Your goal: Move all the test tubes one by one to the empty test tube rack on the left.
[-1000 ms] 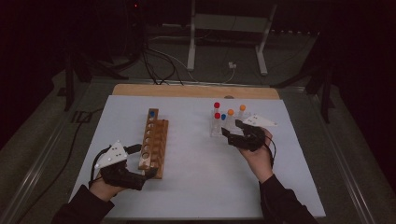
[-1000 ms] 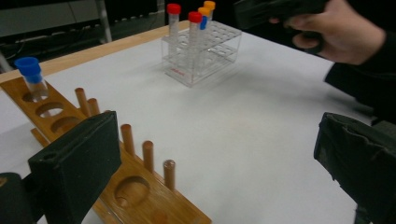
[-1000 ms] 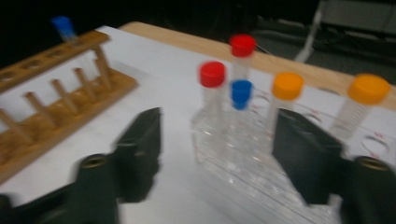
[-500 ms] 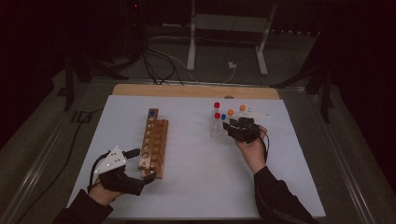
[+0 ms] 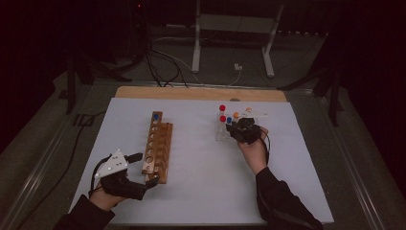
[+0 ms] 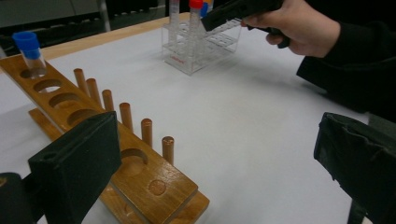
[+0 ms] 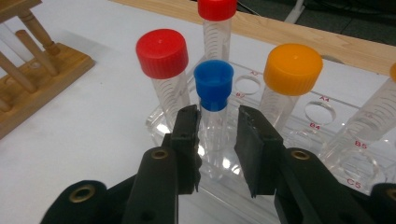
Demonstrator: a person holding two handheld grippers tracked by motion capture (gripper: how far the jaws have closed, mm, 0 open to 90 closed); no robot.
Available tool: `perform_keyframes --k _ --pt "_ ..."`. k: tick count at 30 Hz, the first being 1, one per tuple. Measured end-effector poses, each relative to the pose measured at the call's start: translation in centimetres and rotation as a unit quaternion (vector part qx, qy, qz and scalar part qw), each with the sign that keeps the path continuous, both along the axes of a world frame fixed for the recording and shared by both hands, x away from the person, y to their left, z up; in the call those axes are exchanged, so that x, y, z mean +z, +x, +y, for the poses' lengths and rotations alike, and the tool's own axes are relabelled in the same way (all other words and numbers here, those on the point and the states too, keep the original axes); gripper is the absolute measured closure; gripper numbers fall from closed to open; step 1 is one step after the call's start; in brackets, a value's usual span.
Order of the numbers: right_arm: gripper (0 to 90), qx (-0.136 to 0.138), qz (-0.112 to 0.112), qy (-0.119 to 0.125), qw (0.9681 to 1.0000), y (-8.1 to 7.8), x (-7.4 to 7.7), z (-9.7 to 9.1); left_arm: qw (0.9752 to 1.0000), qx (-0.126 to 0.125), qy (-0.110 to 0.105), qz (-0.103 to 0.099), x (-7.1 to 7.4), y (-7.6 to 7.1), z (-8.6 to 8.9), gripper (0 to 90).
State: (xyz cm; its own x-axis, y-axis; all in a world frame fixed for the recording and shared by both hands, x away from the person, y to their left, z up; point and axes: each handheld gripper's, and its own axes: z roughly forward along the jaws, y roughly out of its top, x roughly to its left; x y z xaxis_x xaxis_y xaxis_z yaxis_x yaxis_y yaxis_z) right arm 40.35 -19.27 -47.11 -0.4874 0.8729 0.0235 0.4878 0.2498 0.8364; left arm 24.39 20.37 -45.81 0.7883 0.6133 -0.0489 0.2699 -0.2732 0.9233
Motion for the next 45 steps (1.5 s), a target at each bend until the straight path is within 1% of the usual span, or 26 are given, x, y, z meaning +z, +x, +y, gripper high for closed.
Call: perform_keyframes --k 3,5,7,10,14,20,25,29,35,37,40,45 --pt "70.7 -0.005 0.002 -0.005 1.0000 0.2 -0.2 0.1 1.0000 -0.003 -0.004 0.002 0.0 0.0 0.0 1.6" --pt "71.6 -0.006 0.002 -0.006 1.0000 0.3 -0.2 0.1 1.0000 -0.003 0.000 -0.001 0.0 0.0 0.0 1.6" --pt "75.6 -0.003 0.004 -0.006 1.0000 0.4 -0.2 0.2 1.0000 -0.004 -0.001 0.000 0.0 0.0 0.1 1.6" --pt "76.5 -0.001 0.002 -0.011 0.9999 0.3 -0.1 0.4 1.0000 -0.004 -0.002 0.001 0.0 0.0 0.1 1.6" --pt "76.7 -0.003 -0.011 -0.014 0.9998 0.1 0.3 0.5 1.0000 -0.003 -0.002 0.002 0.0 0.0 0.1 1.6" --pt "76.7 0.000 -0.028 -0.012 0.9995 -0.5 1.7 0.2 1.0000 -0.005 -0.002 0.002 0.1 0.0 0.1 1.6" --pt "76.8 0.001 -0.044 -0.018 0.9989 -1.2 2.9 0.2 0.9999 -0.010 -0.004 0.003 0.3 -0.1 0.0 1.6" --pt "76.7 0.004 -0.055 -0.015 0.9984 -1.8 3.9 0.0 0.9999 -0.011 -0.003 -0.001 0.7 -0.3 0.0 1.6" --pt "76.7 0.012 -0.068 -0.015 0.9975 -3.2 5.5 -0.3 0.9998 -0.021 -0.003 -0.003 1.0 -0.4 -0.3 1.6" --pt "76.7 0.018 -0.068 -0.016 0.9974 -3.7 5.7 -0.3 0.9996 -0.026 -0.005 -0.001 1.1 -0.4 -0.4 1.6" --pt "76.7 0.026 -0.069 -0.017 0.9971 -4.4 5.7 -0.4 0.9996 -0.030 -0.001 0.002 1.1 -0.3 -0.7 1.6" --pt "76.7 0.043 -0.061 -0.019 0.9971 -5.6 5.2 -0.3 0.9993 -0.037 0.006 0.003 1.2 -0.2 -1.2 1.6"
